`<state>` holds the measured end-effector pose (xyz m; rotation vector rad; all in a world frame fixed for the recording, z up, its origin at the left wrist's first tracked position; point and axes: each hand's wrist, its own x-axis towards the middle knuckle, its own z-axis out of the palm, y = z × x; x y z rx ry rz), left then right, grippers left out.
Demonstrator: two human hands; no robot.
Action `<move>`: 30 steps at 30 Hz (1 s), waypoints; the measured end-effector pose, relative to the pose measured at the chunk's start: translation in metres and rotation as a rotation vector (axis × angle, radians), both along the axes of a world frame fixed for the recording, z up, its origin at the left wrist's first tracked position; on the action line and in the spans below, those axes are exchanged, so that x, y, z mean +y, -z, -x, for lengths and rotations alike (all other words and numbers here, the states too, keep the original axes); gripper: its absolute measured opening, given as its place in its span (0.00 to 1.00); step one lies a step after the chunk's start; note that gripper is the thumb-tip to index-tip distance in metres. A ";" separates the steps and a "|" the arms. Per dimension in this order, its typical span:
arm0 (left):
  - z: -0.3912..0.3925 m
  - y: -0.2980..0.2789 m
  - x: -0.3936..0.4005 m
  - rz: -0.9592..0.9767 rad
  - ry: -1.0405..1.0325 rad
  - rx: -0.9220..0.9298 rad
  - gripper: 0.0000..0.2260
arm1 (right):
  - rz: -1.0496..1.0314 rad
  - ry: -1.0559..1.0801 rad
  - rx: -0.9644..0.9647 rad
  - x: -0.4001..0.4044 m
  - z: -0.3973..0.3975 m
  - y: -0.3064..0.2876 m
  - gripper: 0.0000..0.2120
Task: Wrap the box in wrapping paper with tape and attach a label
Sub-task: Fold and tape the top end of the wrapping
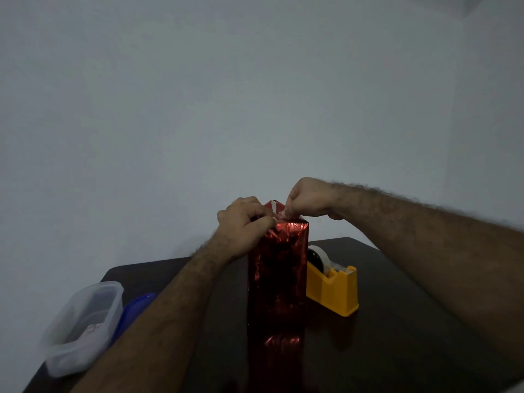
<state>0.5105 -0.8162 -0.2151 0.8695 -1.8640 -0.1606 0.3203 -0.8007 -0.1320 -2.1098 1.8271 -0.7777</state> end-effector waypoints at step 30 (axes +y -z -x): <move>0.000 -0.001 0.002 0.002 0.007 0.026 0.12 | 0.333 -0.187 -0.246 0.008 0.025 0.011 0.10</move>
